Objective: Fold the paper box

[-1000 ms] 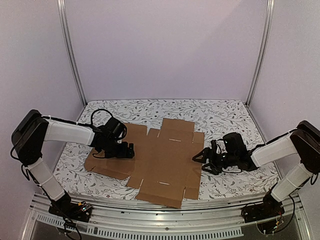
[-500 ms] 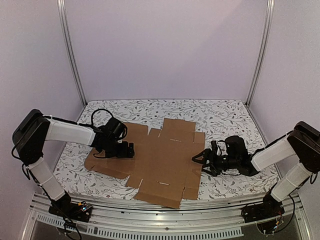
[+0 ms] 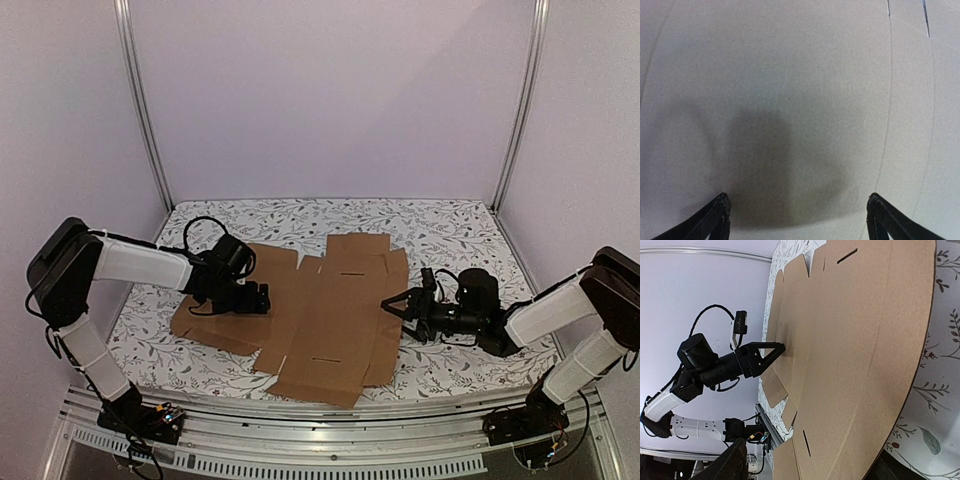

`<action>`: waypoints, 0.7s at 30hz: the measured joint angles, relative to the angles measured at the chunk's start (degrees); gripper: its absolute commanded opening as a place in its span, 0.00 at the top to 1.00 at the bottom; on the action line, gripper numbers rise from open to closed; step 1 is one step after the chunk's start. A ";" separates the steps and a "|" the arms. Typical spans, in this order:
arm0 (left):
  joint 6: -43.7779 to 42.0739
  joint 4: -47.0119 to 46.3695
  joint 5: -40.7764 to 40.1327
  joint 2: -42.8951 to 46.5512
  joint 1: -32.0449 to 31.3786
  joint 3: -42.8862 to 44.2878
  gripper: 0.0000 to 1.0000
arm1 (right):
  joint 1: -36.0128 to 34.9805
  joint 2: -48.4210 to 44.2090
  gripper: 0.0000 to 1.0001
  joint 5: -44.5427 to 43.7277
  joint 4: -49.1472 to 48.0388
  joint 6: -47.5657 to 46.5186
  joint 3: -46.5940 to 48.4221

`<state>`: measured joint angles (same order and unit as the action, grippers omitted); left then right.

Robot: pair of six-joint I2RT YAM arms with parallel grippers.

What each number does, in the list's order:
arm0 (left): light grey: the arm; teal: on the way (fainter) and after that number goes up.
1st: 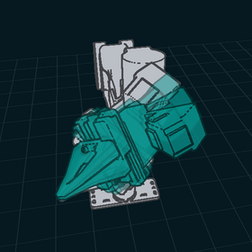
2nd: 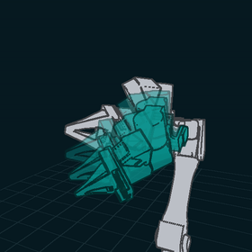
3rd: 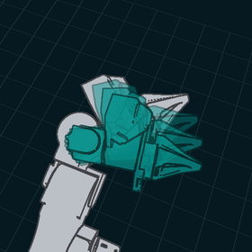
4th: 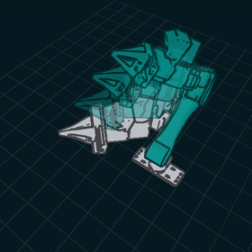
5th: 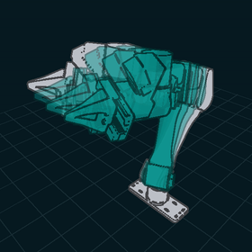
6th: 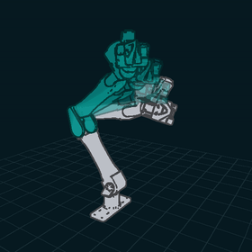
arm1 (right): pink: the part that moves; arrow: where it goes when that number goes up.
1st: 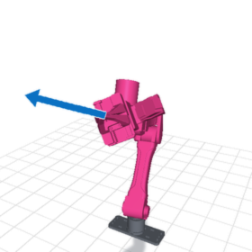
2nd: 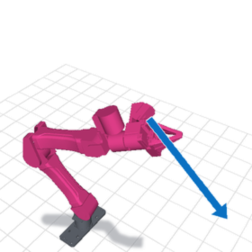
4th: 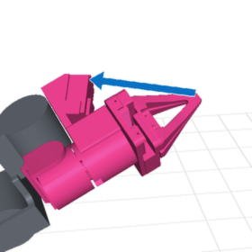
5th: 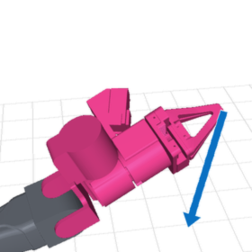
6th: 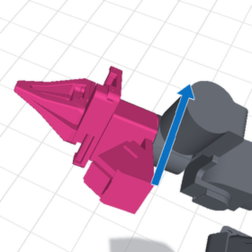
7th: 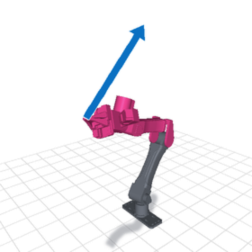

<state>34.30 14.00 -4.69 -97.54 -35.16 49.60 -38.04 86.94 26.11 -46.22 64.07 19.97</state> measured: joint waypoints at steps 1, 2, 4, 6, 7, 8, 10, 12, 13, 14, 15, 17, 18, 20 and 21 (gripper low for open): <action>0.00 0.00 0.00 0.00 -0.07 0.00 0.07 | -0.04 0.11 0.28 -0.02 -0.20 0.24 -0.02; 0.02 0.00 0.00 0.00 -0.09 0.00 0.07 | -0.09 0.17 0.30 -0.04 -0.20 0.24 -0.02; 0.02 -0.02 0.00 0.00 -0.09 0.00 0.07 | -0.20 0.24 0.38 -0.22 -0.15 0.35 -0.15; 0.02 -0.02 0.00 0.00 -0.09 0.00 0.07 | -0.22 0.26 0.45 -0.44 -0.02 0.26 -0.24; 0.04 -0.02 0.00 0.00 -0.09 0.00 0.07 | -0.24 0.28 0.50 -0.50 0.07 0.31 -0.28; 0.04 -0.02 0.00 0.00 -0.09 0.00 0.07 | -0.26 0.31 0.54 -0.59 0.17 0.11 -0.28; 0.07 -0.04 0.02 0.00 -0.09 0.00 0.07 | -0.37 0.44 0.58 -0.74 0.37 0.17 -0.35; 0.07 -0.04 0.02 0.00 -0.09 0.00 0.07 | -0.57 0.57 0.65 -0.92 0.79 0.11 -0.35; 0.07 -0.04 0.02 0.00 -0.09 0.00 0.07 | -0.61 0.57 0.69 -0.92 1.03 -0.09 -0.37; 0.09 -0.07 0.02 0.00 -0.09 0.00 0.07 | -0.66 0.59 0.73 -0.98 1.20 -0.07 -0.39; 0.11 -0.07 0.02 0.00 -0.09 0.00 0.07 | -0.70 0.66 0.80 -1.03 1.25 -0.11 -0.39; 0.22 -0.11 0.04 0.00 -0.09 0.00 0.07 | -0.85 0.96 0.91 -1.14 1.40 -0.09 -0.39; 0.26 -0.13 0.07 0.00 -0.09 0.00 0.07 | -0.94 1.05 0.95 -1.16 1.60 -0.52 -0.39; 0.28 -0.20 0.11 0.00 -0.09 0.00 0.07 | -1.03 1.29 1.00 -1.25 2.01 -0.35 -0.39; 0.28 -0.20 0.13 0.00 -0.09 0.00 0.07 | -1.01 1.31 1.00 -1.33 2.40 -0.28 -0.39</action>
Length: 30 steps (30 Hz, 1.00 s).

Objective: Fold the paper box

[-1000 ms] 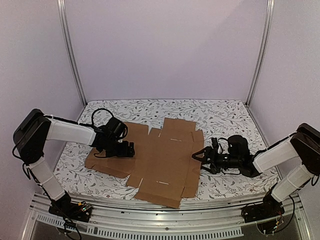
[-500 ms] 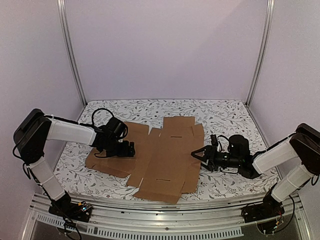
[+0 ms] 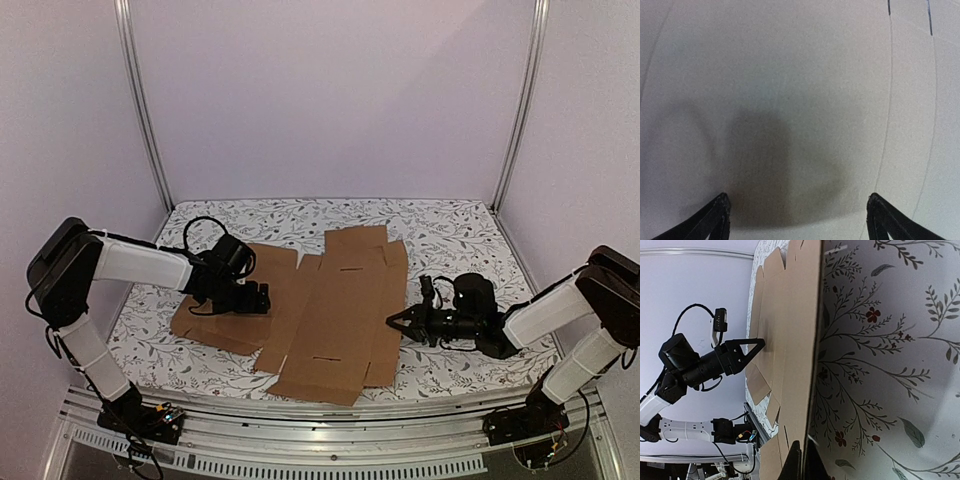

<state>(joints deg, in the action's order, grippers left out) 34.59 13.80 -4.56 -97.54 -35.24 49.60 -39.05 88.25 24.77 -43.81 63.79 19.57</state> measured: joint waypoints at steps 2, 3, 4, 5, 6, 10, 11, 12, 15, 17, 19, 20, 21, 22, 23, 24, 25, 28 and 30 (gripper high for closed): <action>-0.02 0.00 0.00 0.00 0.00 0.00 0.07 | 0.07 0.00 1.00 -0.44 1.01 -0.17 0.02; -0.02 0.00 0.00 0.00 0.00 0.00 0.07 | 0.04 0.00 1.00 -0.59 1.57 -0.31 0.09; 0.00 0.00 0.02 0.02 0.00 0.00 0.07 | 0.04 0.00 1.00 -0.68 2.27 -0.48 0.24; -0.02 0.00 0.02 0.02 0.00 0.00 0.07 | 0.04 -0.07 1.00 -0.79 3.26 -0.72 0.55; -0.02 0.00 0.09 0.02 0.00 0.00 0.07 | 0.04 -0.24 1.00 -0.90 4.09 -0.98 0.74; -0.04 0.37 0.72 0.28 -0.02 0.07 0.05 | 0.04 -2.69 1.00 -1.57 11.34 -3.26 3.15; -0.09 0.70 0.87 0.46 -0.02 0.09 0.05 | 0.04 -3.30 1.00 -1.70 13.51 -4.09 4.17; -0.11 1.25 1.09 0.63 -0.02 0.15 0.05 | 0.04 -4.02 1.00 -1.86 16.65 -5.25 5.68; -0.28 3.56 1.66 2.05 -0.09 0.33 0.04 | 0.02 -6.19 1.00 -2.25 25.97 -9.55 10.95; -0.48 5.05 1.81 3.48 -0.11 0.61 0.04 | -0.02 -6.88 1.00 -3.02 33.81 -13.38 16.02; -0.63 6.34 1.81 5.40 -0.11 1.16 0.04 | -0.04 -6.80 1.00 -4.00 42.38 -17.86 21.92; -0.72 7.04 1.77 6.49 -0.11 1.51 0.04 | -0.04 -6.73 1.00 -4.37 45.55 -19.71 24.04; -0.83 7.69 1.73 7.63 -0.11 1.84 0.04 | -0.07 -6.51 1.00 -4.96 49.35 -21.94 26.60; -0.94 8.37 1.57 8.83 -0.11 2.19 0.03 | -0.07 -6.10 1.00 -5.73 52.98 -24.13 28.96; -0.98 8.87 1.42 9.88 -0.11 2.45 0.03 | -0.07 -5.44 1.00 -6.49 56.33 -26.23 31.23; -1.11 9.49 1.27 10.93 -0.11 2.75 0.03 | -0.07 -4.68 1.00 -7.28 59.45 -28.17 33.18; -1.18 9.94 1.14 12.07 -0.11 2.89 0.03 | -0.04 -4.00 1.00 -8.11 62.12 -29.73 34.82; -1.42 11.82 0.81 15.26 -0.11 2.95 0.03 | 0.00 -1.51 1.00 -10.84 71.04 -34.91 40.39; -1.51 12.87 0.59 17.22 -0.11 2.95 0.03 | 0.00 0.39 1.00 -12.68 76.87 -38.25 44.83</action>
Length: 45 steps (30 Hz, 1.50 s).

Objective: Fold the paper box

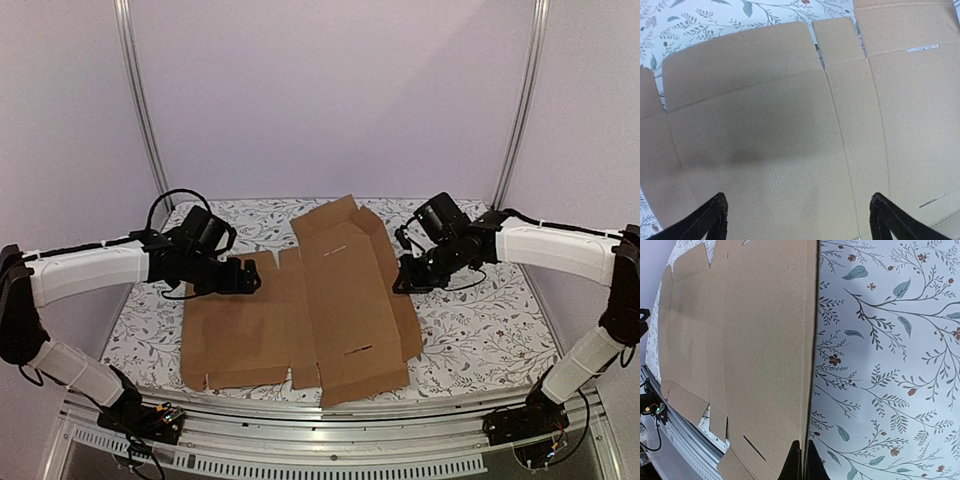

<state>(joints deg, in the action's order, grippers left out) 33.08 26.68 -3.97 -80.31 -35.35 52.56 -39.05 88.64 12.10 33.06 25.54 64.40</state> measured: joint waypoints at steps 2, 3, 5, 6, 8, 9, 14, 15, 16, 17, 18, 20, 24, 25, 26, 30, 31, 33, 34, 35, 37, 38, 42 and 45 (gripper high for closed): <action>-0.02 0.92 -0.24 1.86 0.00 0.00 0.03 | 0.04 2.14 1.00 -2.25 4.87 -3.04 4.46; -0.02 1.27 -0.39 2.67 0.00 0.00 0.03 | 0.07 3.23 1.00 -3.65 7.15 -4.68 6.71; -0.02 1.64 -0.66 4.04 0.00 -0.11 0.03 | 0.07 5.20 1.00 -6.25 11.04 -7.72 10.86; -0.02 1.64 -0.81 4.72 0.00 -0.28 0.03 | 0.04 6.19 1.00 -8.15 13.18 -9.16 13.03; 0.00 1.73 -1.03 5.88 0.00 -0.98 0.03 | 0.04 7.80 1.00 -12.26 16.50 -11.91 16.70; 0.00 1.88 -1.05 6.21 0.00 -1.25 0.03 | 0.04 8.44 1.00 -13.94 17.79 -12.98 18.08; 0.09 2.45 -1.27 7.67 0.00 -2.75 0.03 | -0.17 13.62 1.00 -24.20 23.30 -19.80 26.16; 0.13 2.60 -1.27 7.96 0.00 -2.97 0.03 | -0.28 14.51 1.00 -25.88 23.56 -21.53 27.12; 0.20 2.60 -1.27 8.22 0.00 -3.21 0.03 | -0.42 15.21 1.00 -27.39 23.56 -23.28 27.67; 0.22 2.60 -1.27 8.57 0.00 -3.50 0.03 | -0.59 15.74 1.00 -28.76 23.54 -25.16 28.04; 0.26 2.64 -1.27 8.87 0.00 -3.72 0.03 | -0.74 15.96 1.00 -29.70 23.47 -26.77 28.17; 0.59 2.69 -1.25 9.62 0.00 -4.20 0.03 | -1.16 16.39 1.00 -31.69 23.47 -30.64 28.57; 0.96 2.80 -1.20 11.04 -0.02 -4.98 0.03 | -2.10 17.88 1.00 -34.60 23.30 -39.08 31.08; 1.07 2.82 -1.20 11.39 -0.02 -5.09 0.03 | -2.23 18.27 1.00 -35.06 23.10 -40.89 31.76; 1.07 2.82 -1.18 11.78 -0.04 -5.20 0.03 | -2.32 18.64 1.00 -35.60 23.02 -42.80 32.57; 1.18 2.80 -0.98 12.87 -0.04 -5.31 0.03 | -2.60 19.80 1.00 -36.44 22.18 -49.05 34.97; 1.25 2.80 -0.94 13.11 -0.04 -5.31 0.03 | -2.64 20.09 1.00 -36.63 21.94 -50.16 35.47; 1.38 2.78 -0.66 13.42 -0.04 -5.31 0.03 | -2.71 20.72 1.00 -36.96 21.40 -53.62 36.30; 1.49 2.75 -0.28 13.53 -0.04 -5.31 0.02 | -2.75 21.00 1.00 -37.07 21.05 -55.25 36.54; 1.53 2.71 0.20 13.62 -0.04 -5.31 0.02 | -2.84 21.27 1.00 -37.09 20.55 -56.85 36.61; 1.66 2.36 1.31 13.79 -0.04 -5.31 0.03 | -3.10 21.70 1.00 -37.07 20.06 -60.04 36.61; 1.70 2.19 1.99 13.88 -0.04 -5.29 0.03 | -3.26 21.84 1.00 -37.07 19.82 -61.35 36.61; 1.90 1.25 5.16 14.05 -0.07 -4.09 0.04 | -4.26 22.18 1.00 -37.09 18.51 -66.18 36.63; 1.90 0.61 6.69 14.05 -0.07 -1.95 0.05 | -5.27 22.18 1.00 -37.31 17.53 -68.54 36.74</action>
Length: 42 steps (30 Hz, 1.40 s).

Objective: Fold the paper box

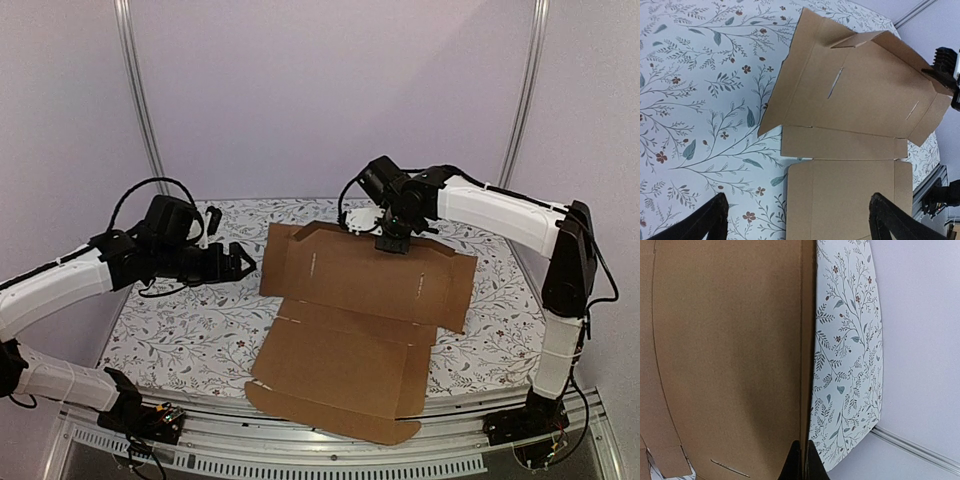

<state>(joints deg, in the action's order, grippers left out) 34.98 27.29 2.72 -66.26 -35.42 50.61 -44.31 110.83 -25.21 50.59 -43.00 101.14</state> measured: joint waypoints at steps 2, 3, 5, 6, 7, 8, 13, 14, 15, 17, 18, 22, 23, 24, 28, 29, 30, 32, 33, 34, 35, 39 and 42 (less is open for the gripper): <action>0.00 -0.57 0.85 0.00 0.00 1.36 0.06 | -0.83 0.00 1.00 -0.31 -0.66 -1.51 0.15; 0.00 -0.87 1.31 0.00 0.00 2.08 0.06 | -1.22 0.00 1.00 -0.46 -0.94 -2.08 0.22; 0.02 -1.68 2.36 -0.09 0.00 3.32 0.09 | -1.86 0.00 1.00 -0.81 -1.29 -3.02 0.39; 0.11 -1.92 2.91 -0.22 0.00 3.80 0.12 | -2.14 0.00 1.00 -1.03 -1.53 -3.43 0.48; 0.17 -2.47 3.82 -0.57 0.00 4.52 0.16 | -2.49 0.00 1.00 -1.22 -1.92 -3.87 0.48; 0.35 -2.91 4.55 -0.96 0.00 5.03 0.22 | -2.69 0.00 1.00 -1.29 -2.14 -4.20 0.48; 1.18 -4.61 8.04 -3.58 -0.04 7.76 0.55 | -3.67 -0.39 1.00 -1.29 -2.54 -4.76 0.48; 1.05 -4.76 8.66 -4.22 -0.04 8.55 0.62 | -3.85 -0.70 1.00 -1.27 -2.51 -4.74 0.48; 1.07 -4.96 9.14 -4.83 -0.04 9.33 0.69 | -3.98 -1.01 1.00 -1.22 -2.51 -4.72 0.48; 1.29 -5.40 9.79 -5.88 -0.07 10.73 0.81 | -4.35 -2.12 1.00 -1.20 -2.47 -4.63 0.48; 1.25 -5.62 10.14 -6.36 -0.09 11.52 0.86 | -4.57 -2.82 1.00 -1.18 -2.45 -4.61 0.48; 1.88 -6.16 10.58 -8.35 -0.09 14.32 0.99 | -5.62 -5.14 1.00 -1.27 -2.47 -4.44 0.46; 1.86 -6.36 10.54 -8.87 -0.09 14.97 1.00 | -5.88 -5.57 1.00 -1.31 -2.45 -4.42 0.42; 1.95 -6.60 10.43 -9.38 -0.09 15.47 1.00 | -6.16 -6.08 1.00 -1.31 -2.47 -4.39 0.31; 2.67 -6.82 9.29 -10.64 -0.09 16.87 1.00 | -7.15 -7.65 1.00 -1.68 -2.45 -4.15 -0.59; 2.75 -6.88 9.01 -10.82 -0.09 17.07 1.00 | -7.34 -7.91 1.00 -1.70 -2.47 -4.13 -0.79; 2.84 -6.84 8.61 -11.08 -0.09 17.42 1.00 | -7.52 -8.28 1.00 -1.70 -2.58 -4.04 -1.18; 3.02 -6.84 8.20 -11.80 -0.09 18.21 1.00 | -7.91 -8.96 1.00 -1.73 -2.60 -3.78 -1.97; 3.10 -6.84 8.09 -12.28 -0.09 18.71 1.00 | -8.07 -9.22 1.00 -1.75 -2.60 -3.67 -2.16; 3.21 -6.93 8.04 -12.76 -0.11 19.06 1.00 | -8.20 -9.46 1.00 -1.75 -2.58 -3.48 -2.34; 3.26 -6.91 8.04 -13.27 -0.15 19.30 1.00 | -8.28 -9.66 1.00 -1.77 -2.60 -3.28 -2.40; 3.23 -6.84 8.15 -14.62 -0.66 19.45 1.00 | -8.48 -10.16 1.00 -2.10 -2.64 -2.69 -2.49; 3.23 -6.78 8.20 -15.12 -1.64 19.50 1.00 | -8.55 -10.25 1.00 -2.34 -2.69 -1.92 -2.49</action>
<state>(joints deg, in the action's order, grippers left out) 38.22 20.51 10.92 -81.38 -37.06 70.11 -52.86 100.57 -27.55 47.90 -44.93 98.65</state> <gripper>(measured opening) 0.005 0.007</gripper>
